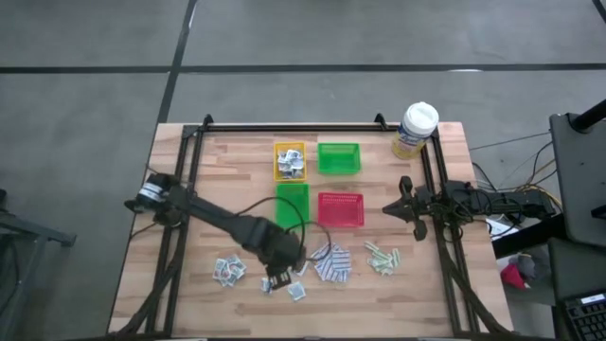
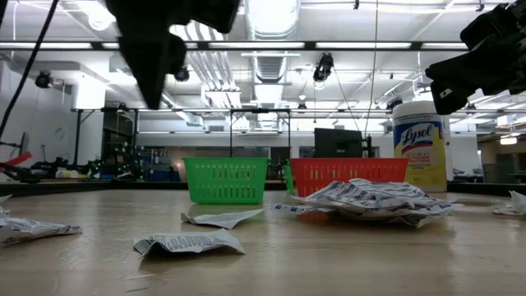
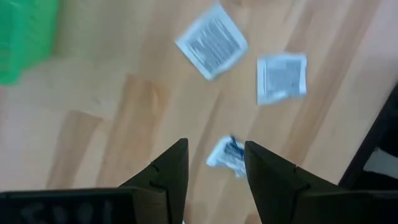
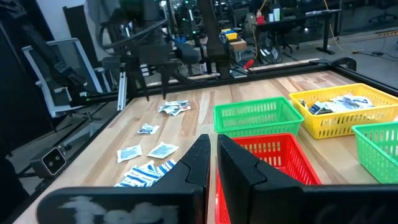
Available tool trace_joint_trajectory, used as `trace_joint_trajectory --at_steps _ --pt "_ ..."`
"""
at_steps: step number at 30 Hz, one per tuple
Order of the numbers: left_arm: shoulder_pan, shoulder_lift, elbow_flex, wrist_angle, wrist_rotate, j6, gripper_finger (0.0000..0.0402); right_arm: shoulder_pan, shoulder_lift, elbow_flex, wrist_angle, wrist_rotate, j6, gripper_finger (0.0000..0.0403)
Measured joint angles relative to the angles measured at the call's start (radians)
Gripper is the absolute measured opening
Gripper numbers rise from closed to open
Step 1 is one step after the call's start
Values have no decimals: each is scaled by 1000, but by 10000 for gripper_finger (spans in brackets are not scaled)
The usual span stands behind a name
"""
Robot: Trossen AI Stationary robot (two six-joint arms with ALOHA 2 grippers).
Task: Pick & Place First Aid Supplies
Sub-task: Put the blue alcohol pad into the yellow bin
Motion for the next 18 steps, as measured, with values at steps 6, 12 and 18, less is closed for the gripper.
trace_joint_trajectory --at_steps 6,12,18 --pt "-102 0 -43 5 -8 -39 149 0 0 0 0 0 0 28" --pt "-205 0 -107 54 -76 -82 149 0 0 0 0 0 0 28" --pt "-262 0 -157 146 -145 -136 149 0 0 0 0 0 0 28"
